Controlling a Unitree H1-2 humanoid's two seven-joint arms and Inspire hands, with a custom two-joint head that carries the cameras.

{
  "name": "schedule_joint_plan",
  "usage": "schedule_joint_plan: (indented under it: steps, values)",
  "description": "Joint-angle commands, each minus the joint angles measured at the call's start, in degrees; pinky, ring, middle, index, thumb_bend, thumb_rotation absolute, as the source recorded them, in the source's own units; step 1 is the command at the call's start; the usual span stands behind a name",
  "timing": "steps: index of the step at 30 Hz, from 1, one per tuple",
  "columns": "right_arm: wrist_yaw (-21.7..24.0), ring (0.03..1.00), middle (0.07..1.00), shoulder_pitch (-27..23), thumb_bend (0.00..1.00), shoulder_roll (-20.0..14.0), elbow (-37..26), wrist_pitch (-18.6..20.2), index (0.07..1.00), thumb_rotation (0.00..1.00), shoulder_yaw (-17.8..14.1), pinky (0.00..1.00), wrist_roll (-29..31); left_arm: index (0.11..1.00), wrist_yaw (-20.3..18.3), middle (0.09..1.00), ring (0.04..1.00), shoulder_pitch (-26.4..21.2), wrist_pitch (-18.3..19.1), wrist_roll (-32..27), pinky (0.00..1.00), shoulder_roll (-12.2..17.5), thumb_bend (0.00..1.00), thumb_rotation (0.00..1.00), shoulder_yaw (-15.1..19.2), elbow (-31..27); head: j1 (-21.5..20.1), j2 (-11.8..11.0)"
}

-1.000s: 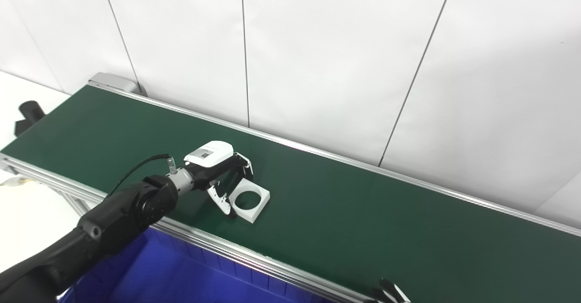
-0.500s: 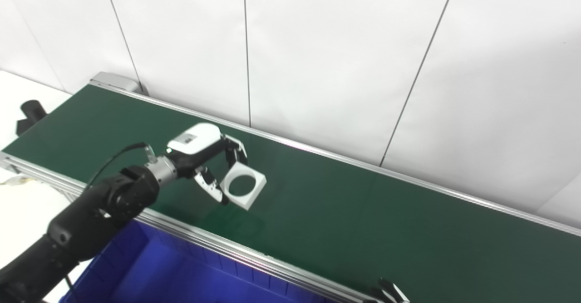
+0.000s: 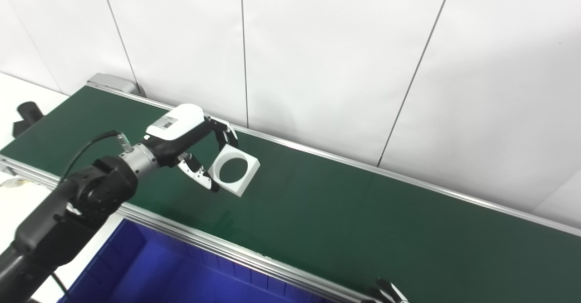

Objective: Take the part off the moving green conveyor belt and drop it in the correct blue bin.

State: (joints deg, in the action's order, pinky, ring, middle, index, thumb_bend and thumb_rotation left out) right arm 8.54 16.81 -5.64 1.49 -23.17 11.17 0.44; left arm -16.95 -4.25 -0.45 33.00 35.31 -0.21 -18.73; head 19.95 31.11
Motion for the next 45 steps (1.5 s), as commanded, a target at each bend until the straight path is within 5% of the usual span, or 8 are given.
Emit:
schedule_joint_plan:
  steps: [1,7,16,27,30,36,40,45]
  values:
    - [0.31,0.68,0.754,0.04,0.77,0.06,-2.19,-2.82,0.822,0.71,-0.2,0.58,-0.01,0.486,-1.24,0.484,0.555,0.52,0.91,-1.35,0.65,2.19,0.52,0.0,1.44,-3.14,0.12,0.42]
    - [0.29,0.681,0.756,0.35,0.77,-0.22,-3.46,-2.12,0.825,0.72,-0.4,0.59,0.26,0.483,-5.75,0.49,0.57,4.71,2.43,-6.27,0.66,2.81,0.52,0.0,2.71,-8.19,0.49,2.16]
    - [0.51,0.691,0.764,0.4,0.76,-1.01,-4.73,-2.13,0.834,0.74,-0.9,0.6,0.67,0.486,-7.46,0.483,0.511,12.46,2.37,-9.02,0.59,1.85,0.52,0.0,3.34,-14.34,1.33,5.16]
    - [0.84,0.688,0.758,0.41,0.71,-2.38,-9.25,1.28,0.823,0.7,-1.81,0.61,2.27,0.478,-9.2,0.506,0.553,18.99,5.63,-7.46,0.62,-0.16,0.52,0.0,2.37,-18.1,3.02,12.31]
    - [0.8,0.685,0.752,-0.22,0.73,-2.97,-10.58,2.76,0.82,0.71,-2.45,0.6,2.67,0.482,-9.11,0.495,0.524,19.52,6.24,-7.11,0.59,-1.11,0.52,0.0,2.2,-17.87,5.15,16.36]
    - [1.03,0.678,0.747,-1.31,0.78,-3.94,-13.19,6.88,0.814,0.72,-4.16,0.58,5.76,0.479,-8.57,0.502,0.561,20.7,6.56,-5.96,0.64,-3.36,0.52,0.0,1.39,-15.87,9.34,20.03]
    - [1.64,0.676,0.744,-2.11,0.8,-4.93,-14.4,9.67,0.809,0.71,-5.76,0.58,8.11,0.487,-8.63,0.471,0.487,21.58,8.8,-3.54,0.5,-6.25,0.52,0.0,-0.44,-14.69,11.41,21.72]
    - [2.54,0.661,0.733,-3.26,0.78,-5.96,-13.99,10.5,0.803,0.67,-7.13,0.56,10.56,0.473,-5.91,0.511,0.537,22.57,8.13,1.53,0.6,-9.51,0.52,0.0,-3.19,-10.2,13.49,22.61]
